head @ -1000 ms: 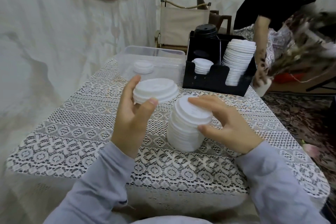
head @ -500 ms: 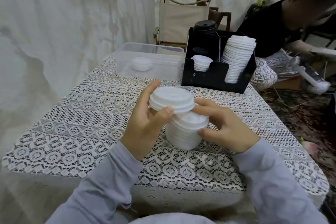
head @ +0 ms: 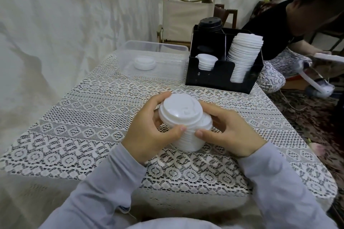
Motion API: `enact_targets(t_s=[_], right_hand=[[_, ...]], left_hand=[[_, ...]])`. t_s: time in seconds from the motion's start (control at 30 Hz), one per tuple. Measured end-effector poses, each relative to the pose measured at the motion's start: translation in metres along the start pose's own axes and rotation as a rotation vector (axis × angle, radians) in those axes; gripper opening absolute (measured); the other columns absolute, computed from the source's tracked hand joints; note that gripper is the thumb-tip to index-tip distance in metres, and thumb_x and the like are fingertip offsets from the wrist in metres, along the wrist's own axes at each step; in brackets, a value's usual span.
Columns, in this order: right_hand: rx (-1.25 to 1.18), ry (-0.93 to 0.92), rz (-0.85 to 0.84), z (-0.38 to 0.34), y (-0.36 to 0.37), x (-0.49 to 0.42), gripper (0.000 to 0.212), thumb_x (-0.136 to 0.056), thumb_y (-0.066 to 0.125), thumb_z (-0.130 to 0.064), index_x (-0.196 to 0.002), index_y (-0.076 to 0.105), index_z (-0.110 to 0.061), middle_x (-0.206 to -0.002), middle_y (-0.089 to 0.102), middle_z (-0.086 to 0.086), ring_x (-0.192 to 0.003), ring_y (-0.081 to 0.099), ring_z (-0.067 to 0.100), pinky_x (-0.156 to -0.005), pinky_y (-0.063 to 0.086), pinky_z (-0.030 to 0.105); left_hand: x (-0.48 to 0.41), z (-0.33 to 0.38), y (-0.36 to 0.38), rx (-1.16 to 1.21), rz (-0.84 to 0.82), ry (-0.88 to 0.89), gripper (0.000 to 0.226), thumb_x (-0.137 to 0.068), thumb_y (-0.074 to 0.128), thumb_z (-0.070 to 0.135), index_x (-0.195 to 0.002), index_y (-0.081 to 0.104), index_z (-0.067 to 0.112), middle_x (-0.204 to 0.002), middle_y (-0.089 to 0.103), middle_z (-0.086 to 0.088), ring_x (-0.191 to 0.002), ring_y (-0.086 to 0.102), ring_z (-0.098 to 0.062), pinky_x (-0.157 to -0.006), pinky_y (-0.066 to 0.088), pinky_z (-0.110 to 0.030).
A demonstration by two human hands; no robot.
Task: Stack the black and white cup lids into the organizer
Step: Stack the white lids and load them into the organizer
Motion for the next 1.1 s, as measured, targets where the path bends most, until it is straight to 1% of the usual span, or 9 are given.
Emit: enact_targets(t_s=[0.2,0.4,0.47,0.53,0.6,0.7,0.83,1.0,1.1], right_hand=[[-0.014,0.025,-0.002,0.001,0.000,0.001,0.061,-0.073,0.073,-0.027,-0.128,0.048,-0.035,-0.133,0.054,-0.015,-0.121,0.051,-0.001,-0.104,0.040,0.021],[-0.065,0.053,0.030,0.003,0.001,0.002,0.072,-0.066,0.075,-0.041,-0.132,0.050,-0.027,-0.128,0.060,-0.012,-0.120,0.054,0.006,-0.104,0.043,0.033],[-0.046,0.043,0.036,0.001,0.001,0.001,0.077,-0.063,0.078,-0.048,-0.131,0.050,-0.029,-0.128,0.060,-0.014,-0.121,0.053,0.006,-0.105,0.042,0.036],[-0.027,0.019,0.046,0.000,0.001,0.001,0.088,-0.061,0.077,-0.061,-0.137,0.045,-0.030,-0.136,0.053,-0.013,-0.130,0.045,0.008,-0.111,0.034,0.043],[-0.035,-0.012,0.111,-0.006,-0.002,0.003,0.094,-0.056,0.075,-0.069,-0.138,0.039,-0.043,-0.144,0.043,-0.017,-0.137,0.033,0.004,-0.116,0.024,0.043],[-0.089,-0.091,0.213,-0.021,-0.009,0.006,0.093,-0.052,0.073,-0.073,-0.134,0.039,-0.047,-0.144,0.042,-0.019,-0.137,0.031,0.001,-0.115,0.022,0.037],[-0.017,-0.148,0.238,-0.032,-0.008,0.003,0.075,-0.055,0.075,-0.068,-0.124,0.052,-0.051,-0.134,0.054,-0.018,-0.131,0.041,0.002,-0.113,0.031,0.036],[-0.082,-0.192,0.335,-0.025,-0.011,0.002,0.068,-0.059,0.078,-0.059,-0.119,0.058,-0.034,-0.125,0.061,-0.014,-0.123,0.053,0.009,-0.105,0.041,0.030],[-0.135,-0.195,0.368,-0.020,-0.012,0.002,0.065,-0.061,0.078,-0.056,-0.115,0.060,-0.025,-0.122,0.064,-0.005,-0.119,0.056,0.013,-0.101,0.044,0.026]], left_hand=[[0.001,-0.002,0.000,0.009,-0.038,-0.039,0.068,-0.049,0.077,0.034,-0.111,0.049,0.031,-0.116,0.059,0.007,-0.107,0.060,-0.003,-0.083,0.049,-0.015],[0.003,0.000,0.001,0.089,-0.044,-0.055,0.070,-0.049,0.080,0.031,-0.113,0.050,0.028,-0.110,0.065,0.010,-0.107,0.061,-0.004,-0.083,0.049,-0.016],[0.003,0.001,0.001,0.136,-0.043,-0.048,0.081,-0.045,0.088,0.033,-0.116,0.049,0.027,-0.113,0.066,0.015,-0.110,0.061,-0.007,-0.085,0.050,-0.018],[0.004,0.003,0.000,0.172,-0.021,-0.037,0.090,-0.041,0.091,0.045,-0.119,0.049,0.028,-0.119,0.063,0.017,-0.114,0.059,-0.010,-0.087,0.050,-0.021],[0.004,0.005,-0.002,0.184,0.009,-0.011,0.092,-0.040,0.090,0.049,-0.120,0.049,0.029,-0.123,0.061,0.015,-0.116,0.058,-0.011,-0.089,0.050,-0.023],[0.003,0.007,-0.004,0.146,0.019,0.022,0.093,-0.040,0.089,0.051,-0.121,0.049,0.031,-0.126,0.059,0.014,-0.118,0.056,-0.010,-0.092,0.049,-0.023],[-0.002,0.013,-0.002,0.085,-0.001,0.078,0.088,-0.044,0.086,0.056,-0.121,0.050,0.032,-0.126,0.060,0.012,-0.120,0.055,-0.010,-0.097,0.047,-0.026],[-0.013,0.018,0.009,0.040,-0.063,0.088,0.079,-0.047,0.081,0.061,-0.115,0.049,0.037,-0.122,0.061,0.016,-0.117,0.055,-0.005,-0.098,0.046,-0.024],[-0.018,0.018,0.012,-0.012,-0.069,0.086,0.079,-0.051,0.075,0.067,-0.120,0.045,0.044,-0.127,0.056,0.019,-0.120,0.051,0.000,-0.101,0.043,-0.023]])
Point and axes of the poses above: each hand's wrist, its own x-axis away from the middle knuckle, its own y-axis out of the palm, z = x × y, the point moved 2 cm from there along -x, towards the middle knuckle
